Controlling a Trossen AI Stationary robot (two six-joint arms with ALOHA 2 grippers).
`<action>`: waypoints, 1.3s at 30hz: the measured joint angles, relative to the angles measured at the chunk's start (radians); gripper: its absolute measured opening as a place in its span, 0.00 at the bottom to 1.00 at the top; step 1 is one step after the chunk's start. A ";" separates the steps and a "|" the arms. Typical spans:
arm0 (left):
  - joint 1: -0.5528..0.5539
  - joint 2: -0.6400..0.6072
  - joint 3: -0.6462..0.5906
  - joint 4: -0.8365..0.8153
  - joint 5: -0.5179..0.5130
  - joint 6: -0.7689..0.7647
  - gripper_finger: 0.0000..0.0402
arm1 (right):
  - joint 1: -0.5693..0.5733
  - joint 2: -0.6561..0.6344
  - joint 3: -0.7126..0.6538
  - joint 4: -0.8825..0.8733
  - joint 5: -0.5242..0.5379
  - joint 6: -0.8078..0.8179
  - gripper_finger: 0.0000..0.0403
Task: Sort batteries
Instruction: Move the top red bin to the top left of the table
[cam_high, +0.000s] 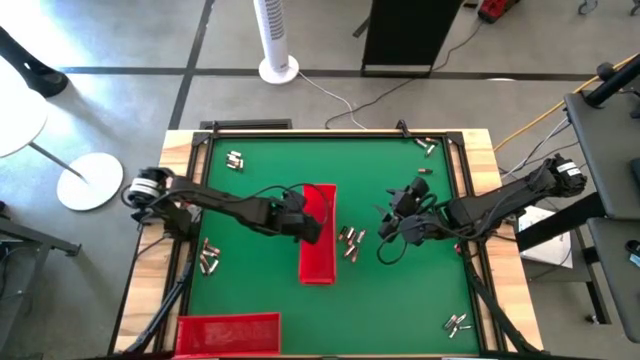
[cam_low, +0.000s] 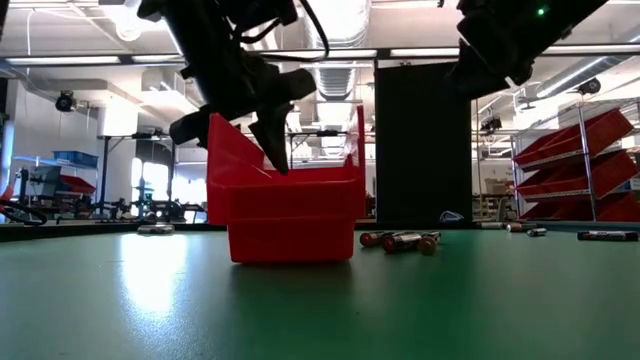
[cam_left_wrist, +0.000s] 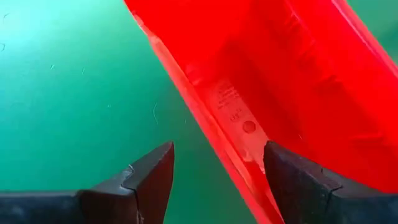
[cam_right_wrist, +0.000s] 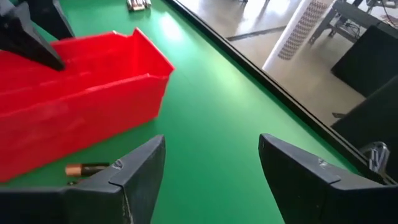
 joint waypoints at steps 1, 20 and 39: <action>0.000 0.003 0.003 0.000 0.000 0.000 0.56 | 0.000 0.000 0.000 -0.015 0.000 0.015 0.62; 0.011 0.200 0.260 -0.322 0.046 0.016 0.48 | 0.000 0.000 -0.009 -0.033 0.000 0.035 0.61; 0.140 0.088 0.365 -0.574 -0.060 0.050 0.01 | 0.000 0.000 -0.024 -0.031 0.000 0.054 0.58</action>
